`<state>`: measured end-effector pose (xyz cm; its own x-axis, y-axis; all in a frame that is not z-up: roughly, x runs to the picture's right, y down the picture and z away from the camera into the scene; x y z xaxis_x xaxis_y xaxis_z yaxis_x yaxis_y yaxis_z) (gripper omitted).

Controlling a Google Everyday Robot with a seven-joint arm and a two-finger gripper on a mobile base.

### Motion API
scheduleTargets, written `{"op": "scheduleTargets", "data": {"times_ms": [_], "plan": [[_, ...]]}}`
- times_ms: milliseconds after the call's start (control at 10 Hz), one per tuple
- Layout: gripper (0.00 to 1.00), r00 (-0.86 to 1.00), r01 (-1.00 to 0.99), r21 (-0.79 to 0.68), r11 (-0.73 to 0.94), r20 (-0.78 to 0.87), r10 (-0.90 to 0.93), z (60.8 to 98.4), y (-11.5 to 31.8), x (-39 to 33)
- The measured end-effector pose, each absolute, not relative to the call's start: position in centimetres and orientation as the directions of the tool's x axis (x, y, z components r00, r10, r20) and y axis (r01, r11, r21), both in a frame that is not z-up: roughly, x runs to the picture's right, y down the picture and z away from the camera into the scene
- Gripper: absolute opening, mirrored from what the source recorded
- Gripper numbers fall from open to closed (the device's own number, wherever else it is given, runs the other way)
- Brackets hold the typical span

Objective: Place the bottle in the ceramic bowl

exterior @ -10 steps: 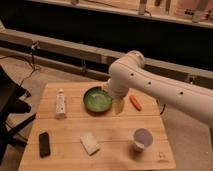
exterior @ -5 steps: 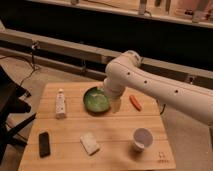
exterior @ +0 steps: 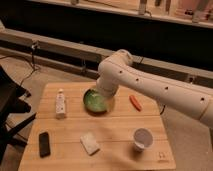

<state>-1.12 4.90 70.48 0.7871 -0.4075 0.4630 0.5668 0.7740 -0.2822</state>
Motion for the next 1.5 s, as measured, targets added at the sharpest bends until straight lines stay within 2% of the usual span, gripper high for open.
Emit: {"op": "scheduleTargets", "data": {"times_ms": [1500], "plan": [[0.8,0.657,0.701,-0.217,0.679,0.566,-0.498,72.6,4.3,-8.1]]}}
